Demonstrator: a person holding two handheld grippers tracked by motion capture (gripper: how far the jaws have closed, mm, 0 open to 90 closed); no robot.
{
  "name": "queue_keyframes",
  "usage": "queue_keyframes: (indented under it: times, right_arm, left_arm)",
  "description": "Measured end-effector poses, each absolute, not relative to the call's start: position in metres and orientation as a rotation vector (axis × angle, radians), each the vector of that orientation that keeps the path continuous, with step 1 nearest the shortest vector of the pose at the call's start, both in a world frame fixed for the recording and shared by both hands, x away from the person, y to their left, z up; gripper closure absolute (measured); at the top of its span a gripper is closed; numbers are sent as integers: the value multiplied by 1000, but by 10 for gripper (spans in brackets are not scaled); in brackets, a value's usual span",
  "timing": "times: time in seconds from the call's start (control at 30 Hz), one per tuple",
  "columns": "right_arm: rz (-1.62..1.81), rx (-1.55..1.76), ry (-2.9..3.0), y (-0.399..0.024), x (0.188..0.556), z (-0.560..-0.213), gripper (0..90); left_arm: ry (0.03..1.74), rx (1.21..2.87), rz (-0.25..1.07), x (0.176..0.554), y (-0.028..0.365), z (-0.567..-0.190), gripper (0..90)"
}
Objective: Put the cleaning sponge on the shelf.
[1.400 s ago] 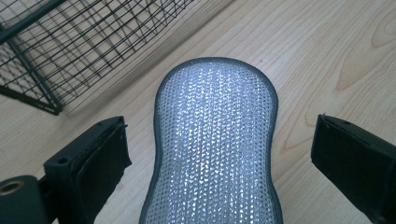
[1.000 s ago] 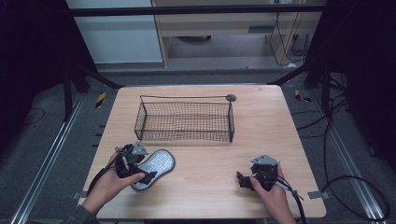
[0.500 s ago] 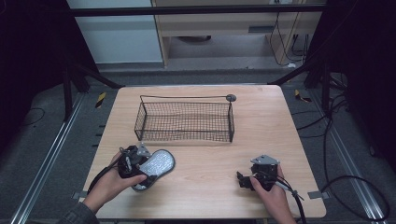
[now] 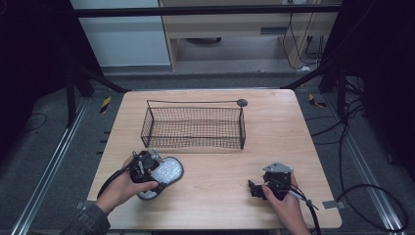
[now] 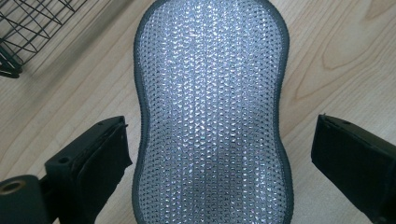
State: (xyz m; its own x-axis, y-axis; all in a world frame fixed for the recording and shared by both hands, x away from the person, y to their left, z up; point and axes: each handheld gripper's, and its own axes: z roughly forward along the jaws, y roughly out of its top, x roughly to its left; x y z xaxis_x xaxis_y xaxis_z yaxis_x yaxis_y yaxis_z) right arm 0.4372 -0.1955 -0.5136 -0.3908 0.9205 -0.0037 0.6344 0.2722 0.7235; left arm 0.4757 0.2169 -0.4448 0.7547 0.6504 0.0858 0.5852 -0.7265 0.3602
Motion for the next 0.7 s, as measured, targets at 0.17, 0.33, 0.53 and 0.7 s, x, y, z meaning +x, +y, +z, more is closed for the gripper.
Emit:
queue_keyframes:
  times: [0.17,0.33,0.53,0.7]
  right_arm:
    - [906,1403,2123,-196,437,-514,3]
    - [906,1402,2124,-196,437,-514,3]
    - [906,1402,2124,-196,437,-514,3]
    - [906,1401,2124,-196,437,-514,3]
  left_arm:
    - [960,2685,259,482,215,-447,38]
    - [975,2687,241,486,214,-450,38]
    - [992,2678,241,489,214,-452,38]
    - [1014,2673,232,491,215,-455,38]
